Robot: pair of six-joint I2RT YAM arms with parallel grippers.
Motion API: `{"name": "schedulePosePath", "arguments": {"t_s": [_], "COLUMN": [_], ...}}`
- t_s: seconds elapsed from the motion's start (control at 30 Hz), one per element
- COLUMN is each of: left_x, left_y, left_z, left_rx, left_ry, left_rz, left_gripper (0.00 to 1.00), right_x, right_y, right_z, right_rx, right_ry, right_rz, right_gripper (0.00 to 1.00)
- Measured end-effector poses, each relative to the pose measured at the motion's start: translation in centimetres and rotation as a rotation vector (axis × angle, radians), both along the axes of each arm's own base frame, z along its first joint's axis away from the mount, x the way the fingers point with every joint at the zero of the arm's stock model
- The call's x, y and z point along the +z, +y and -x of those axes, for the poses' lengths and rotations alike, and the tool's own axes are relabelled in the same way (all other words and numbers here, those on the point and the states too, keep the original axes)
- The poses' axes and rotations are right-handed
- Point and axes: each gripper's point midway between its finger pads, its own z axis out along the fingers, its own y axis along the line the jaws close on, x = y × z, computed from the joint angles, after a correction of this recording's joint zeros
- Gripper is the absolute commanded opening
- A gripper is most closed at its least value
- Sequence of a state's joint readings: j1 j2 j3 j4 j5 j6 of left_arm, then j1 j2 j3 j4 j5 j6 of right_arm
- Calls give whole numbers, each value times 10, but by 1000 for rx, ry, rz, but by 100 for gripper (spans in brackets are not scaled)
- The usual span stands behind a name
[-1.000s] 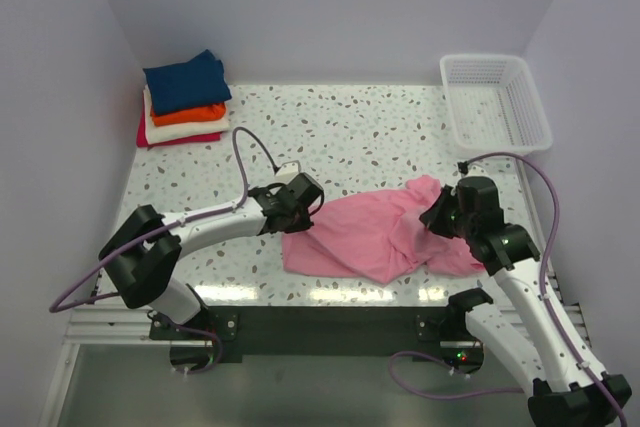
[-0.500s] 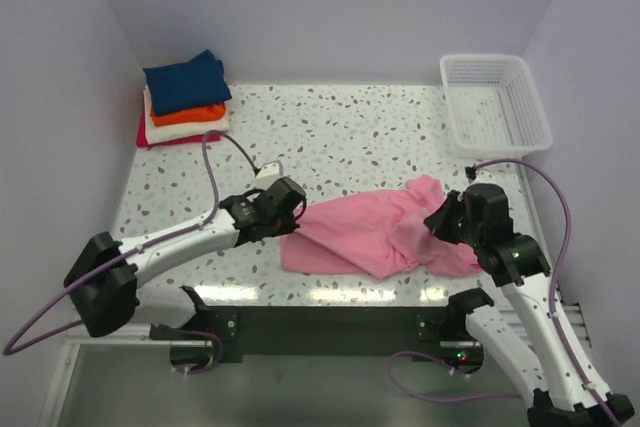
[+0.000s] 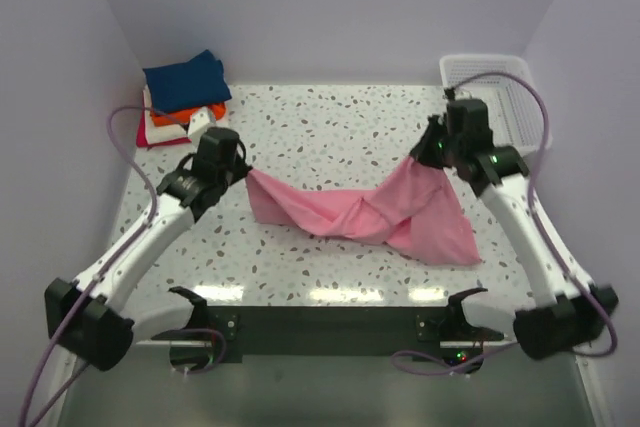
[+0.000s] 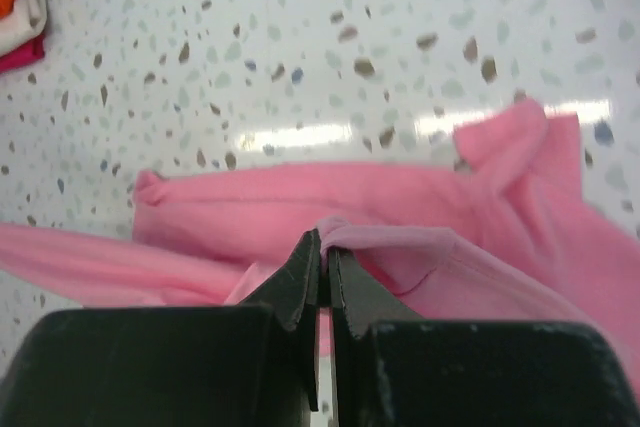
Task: Fold and stack the t-shirts
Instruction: Flatten the tshirt out
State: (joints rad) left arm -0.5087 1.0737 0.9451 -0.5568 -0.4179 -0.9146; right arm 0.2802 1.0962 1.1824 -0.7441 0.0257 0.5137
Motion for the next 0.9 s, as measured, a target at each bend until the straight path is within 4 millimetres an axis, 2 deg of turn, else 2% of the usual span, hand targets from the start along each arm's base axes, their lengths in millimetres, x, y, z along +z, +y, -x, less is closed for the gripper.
{"name": "schedulePosePath", "arguments": {"t_s": [0.07, 0.13, 0.2, 0.23, 0.27, 0.3, 0.37, 0.43, 0.5, 0.57, 0.63, 0.67, 0.77, 0.83, 0.9], "left_x": [8, 19, 36, 47, 63, 81, 117, 162, 205, 244, 268, 274, 270, 252, 217], "left_y": [16, 19, 18, 18, 18, 19, 25, 38, 53, 72, 89, 97, 110, 109, 105], "left_z": [-49, -105, -157, -187, -214, -240, -277, -300, -307, -304, -296, -292, -280, -278, -274], "left_rx": [48, 49, 29, 20, 9, 2, -11, -20, -21, -21, -11, -3, 2, -7, -24], "left_ry": [-12, -36, -79, -110, -154, -199, -297, -407, -511, -609, -674, -691, -690, -653, -591], "left_rz": [-28, -41, -34, -28, -19, -9, 9, 19, 25, 31, 28, 24, 19, 22, 29], "left_gripper": [0, 0, 0, 0, 0, 0, 0, 0, 0, 0, 0, 0, 0, 0, 0], "right_x": [6, 11, 17, 27, 39, 50, 84, 116, 145, 173, 207, 227, 239, 224, 190], "right_y": [17, 34, 44, 48, 50, 50, 43, 27, 7, -11, -25, -29, -26, -22, -17], "right_z": [-63, -133, -189, -221, -247, -264, -293, -296, -289, -274, -259, -249, -234, -227, -223], "right_rx": [25, 45, 52, 50, 46, 41, 19, -7, -41, -71, -95, -99, -90, -77, -65], "right_ry": [-7, -26, -46, -90, -136, -168, -282, -365, -436, -495, -574, -628, -666, -635, -571], "right_rz": [20, 36, 48, 47, 41, 36, 12, -8, -20, -25, -33, -40, -51, -59, -62], "right_gripper": [0, 0, 0, 0, 0, 0, 0, 0, 0, 0, 0, 0, 0, 0, 0]}}
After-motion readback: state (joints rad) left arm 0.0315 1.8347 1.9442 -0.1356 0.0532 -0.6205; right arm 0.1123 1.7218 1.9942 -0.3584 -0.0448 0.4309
